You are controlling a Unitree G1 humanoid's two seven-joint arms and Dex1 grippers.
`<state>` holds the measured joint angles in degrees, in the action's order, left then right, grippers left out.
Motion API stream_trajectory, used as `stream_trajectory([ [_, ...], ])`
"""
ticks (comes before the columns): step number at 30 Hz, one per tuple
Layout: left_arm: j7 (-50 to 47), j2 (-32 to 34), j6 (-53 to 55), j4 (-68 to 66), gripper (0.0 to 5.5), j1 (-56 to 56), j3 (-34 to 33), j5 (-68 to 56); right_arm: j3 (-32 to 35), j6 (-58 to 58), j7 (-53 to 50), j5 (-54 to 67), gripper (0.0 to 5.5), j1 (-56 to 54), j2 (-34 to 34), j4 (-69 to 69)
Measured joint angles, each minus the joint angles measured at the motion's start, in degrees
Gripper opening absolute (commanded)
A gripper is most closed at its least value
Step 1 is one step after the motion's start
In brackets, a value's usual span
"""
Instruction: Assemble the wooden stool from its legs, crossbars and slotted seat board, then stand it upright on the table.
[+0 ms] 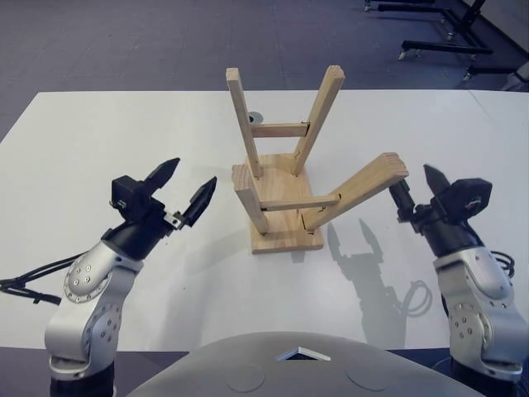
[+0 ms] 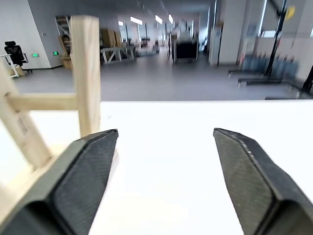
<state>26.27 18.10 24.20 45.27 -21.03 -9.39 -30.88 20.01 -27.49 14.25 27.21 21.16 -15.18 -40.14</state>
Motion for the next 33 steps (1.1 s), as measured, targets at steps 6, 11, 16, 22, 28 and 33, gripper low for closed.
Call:
stream_trajectory([
  [6,-7.73,-0.85,0.89,-0.72,3.12,0.61,2.28,6.57,-0.76,-1.95,-1.57,0.01,1.76,-1.35,-0.58,-1.12],
  [11,-9.50,-1.57,0.07,-1.60,2.35,1.75,4.41,9.03,-1.86,-1.83,-1.66,-0.86,0.87,-3.68,-1.58,0.65],
  [16,-10.70,-2.24,-0.14,-1.13,1.64,2.01,7.56,10.69,-2.71,-1.06,-1.40,-2.56,0.01,-4.28,-1.95,3.29],
  [22,-10.27,-0.75,-0.14,-1.12,0.69,2.41,6.38,10.92,-2.36,0.74,-1.10,-4.85,0.00,-3.76,-2.56,6.03],
  [28,-10.53,-2.02,4.89,-0.60,0.03,10.64,13.79,9.21,-11.76,-2.37,0.45,-5.78,0.00,-7.89,-3.57,0.82],
  [33,-13.79,-5.87,14.18,-0.47,0.03,15.75,18.15,6.09,-16.39,-11.73,-0.94,-6.08,0.00,-11.50,-6.61,-3.93],
])
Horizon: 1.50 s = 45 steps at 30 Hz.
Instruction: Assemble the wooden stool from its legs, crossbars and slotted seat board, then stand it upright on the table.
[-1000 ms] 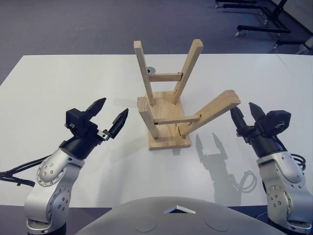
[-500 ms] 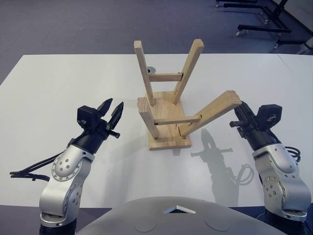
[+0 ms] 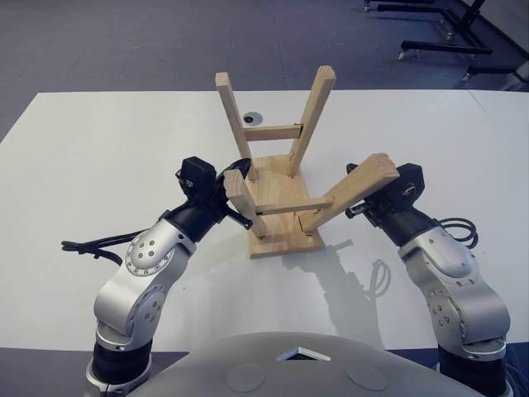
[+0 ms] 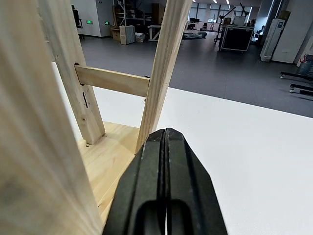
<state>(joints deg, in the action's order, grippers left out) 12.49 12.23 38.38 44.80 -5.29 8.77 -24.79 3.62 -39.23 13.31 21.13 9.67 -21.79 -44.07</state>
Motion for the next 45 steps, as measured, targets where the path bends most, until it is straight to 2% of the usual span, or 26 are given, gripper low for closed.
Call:
stream_trajectory([
  [4,-2.04,-1.36,2.67,-0.68,0.03,0.54,0.06,0.03,-1.21,-4.41,-2.28,-0.18,0.00,-4.51,0.08,-2.69],
  [8,-2.10,-1.42,3.00,-0.61,0.03,0.56,-0.09,0.00,-1.28,-5.55,-2.84,-0.18,0.00,-4.49,0.06,-2.70],
  [14,-2.12,-1.59,3.20,-0.65,0.03,0.75,-1.49,-0.37,-1.26,-4.23,-0.90,-0.82,0.00,-0.81,-0.78,-1.21],
  [17,-1.93,-1.45,3.30,-0.67,0.03,1.49,-3.00,-1.07,-0.72,0.02,1.54,-1.98,0.00,2.90,-1.93,2.16],
  [23,-1.55,-0.14,3.23,-0.55,0.03,1.12,-5.33,-1.63,4.76,7.99,3.69,-4.34,0.00,5.36,-2.81,9.83],
  [27,-0.40,3.92,3.20,2.56,0.03,-4.96,-12.31,-2.30,11.28,9.52,4.51,-4.19,0.00,6.51,-4.13,10.19],
  [30,0.86,6.07,3.28,3.40,0.03,-6.81,-14.66,-3.29,12.13,8.51,4.71,-3.56,0.00,6.63,-4.33,8.21],
  [33,0.43,5.73,6.23,4.44,0.03,-3.59,-10.15,-4.23,8.79,0.60,3.27,1.50,0.00,5.76,-3.50,-1.33],
  [35,-1.27,2.88,9.17,4.10,0.03,1.05,-4.86,-5.74,4.91,-7.76,0.93,6.85,0.00,1.77,-2.15,-8.36],
  [37,-3.58,0.55,11.53,1.51,0.03,5.75,-2.64,-4.60,4.07,-16.46,-3.69,8.32,0.00,-3.01,-1.82,-10.10],
  [41,-4.38,-0.27,13.24,-2.68,0.03,11.28,-0.49,-1.44,4.03,-23.43,-7.92,8.03,0.00,-10.91,-1.12,-8.52],
  [45,-4.43,-0.29,13.88,-2.63,0.03,11.61,-0.46,-1.23,3.94,-24.36,-8.33,7.96,0.00,-10.66,-1.08,-8.82],
])
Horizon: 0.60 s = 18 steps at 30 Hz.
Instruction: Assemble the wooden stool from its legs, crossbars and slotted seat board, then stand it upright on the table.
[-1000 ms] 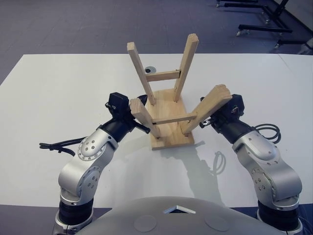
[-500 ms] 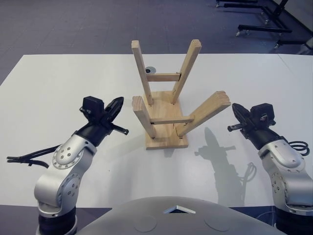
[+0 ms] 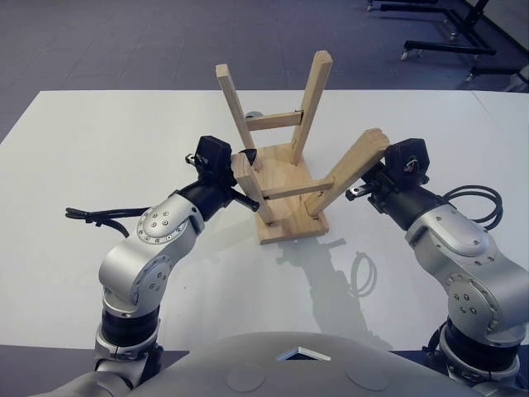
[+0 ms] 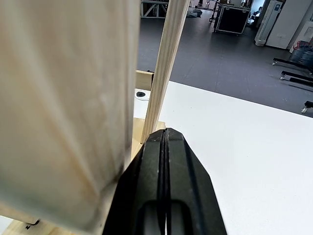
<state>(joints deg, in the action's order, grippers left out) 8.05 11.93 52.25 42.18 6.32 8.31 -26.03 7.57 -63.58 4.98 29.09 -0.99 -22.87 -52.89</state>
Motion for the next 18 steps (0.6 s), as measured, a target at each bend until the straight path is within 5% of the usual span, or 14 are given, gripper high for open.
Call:
stream_trajectory([
  [6,0.89,1.03,0.70,3.86,0.03,-5.00,-2.99,-2.58,-0.25,4.34,5.47,0.07,0.00,8.35,-2.62,1.84],
  [14,-4.18,4.41,1.32,11.46,0.03,-20.52,-21.61,1.58,10.50,14.39,4.20,-5.25,0.00,16.03,-0.36,8.21],
  [18,-7.67,-2.80,5.48,11.53,0.03,-13.80,-10.44,-0.49,2.99,9.81,3.90,-1.66,0.00,8.60,2.33,5.43],
])
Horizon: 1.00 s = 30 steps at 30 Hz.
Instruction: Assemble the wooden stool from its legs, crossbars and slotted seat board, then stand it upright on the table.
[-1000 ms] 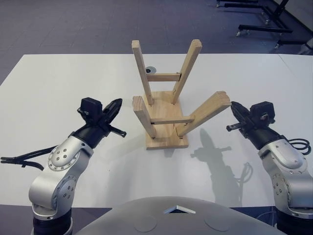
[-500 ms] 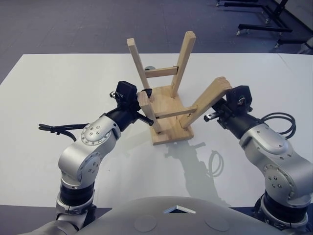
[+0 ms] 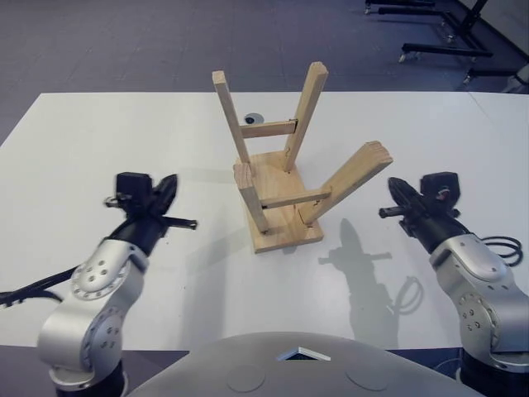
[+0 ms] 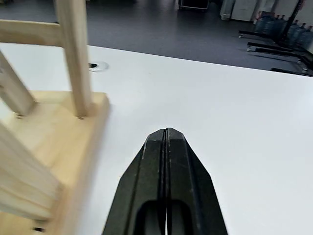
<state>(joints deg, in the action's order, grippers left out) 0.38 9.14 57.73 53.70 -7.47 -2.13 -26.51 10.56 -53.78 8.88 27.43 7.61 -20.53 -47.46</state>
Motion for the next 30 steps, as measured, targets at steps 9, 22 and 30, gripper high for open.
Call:
stream_trajectory([
  [9,-10.70,-12.43,-1.56,-21.42,0.03,18.19,6.21,9.36,-3.75,-20.28,-8.75,5.00,0.00,-16.58,11.43,-1.16],
  [22,1.66,-3.06,3.38,-10.89,0.03,7.42,-0.45,1.75,-3.27,-1.70,4.54,0.93,0.00,-2.97,-1.41,3.16],
  [30,6.74,4.18,-1.55,-15.72,0.03,6.54,-3.95,3.31,-8.91,16.55,10.11,-8.69,0.00,1.90,-3.53,16.80],
])
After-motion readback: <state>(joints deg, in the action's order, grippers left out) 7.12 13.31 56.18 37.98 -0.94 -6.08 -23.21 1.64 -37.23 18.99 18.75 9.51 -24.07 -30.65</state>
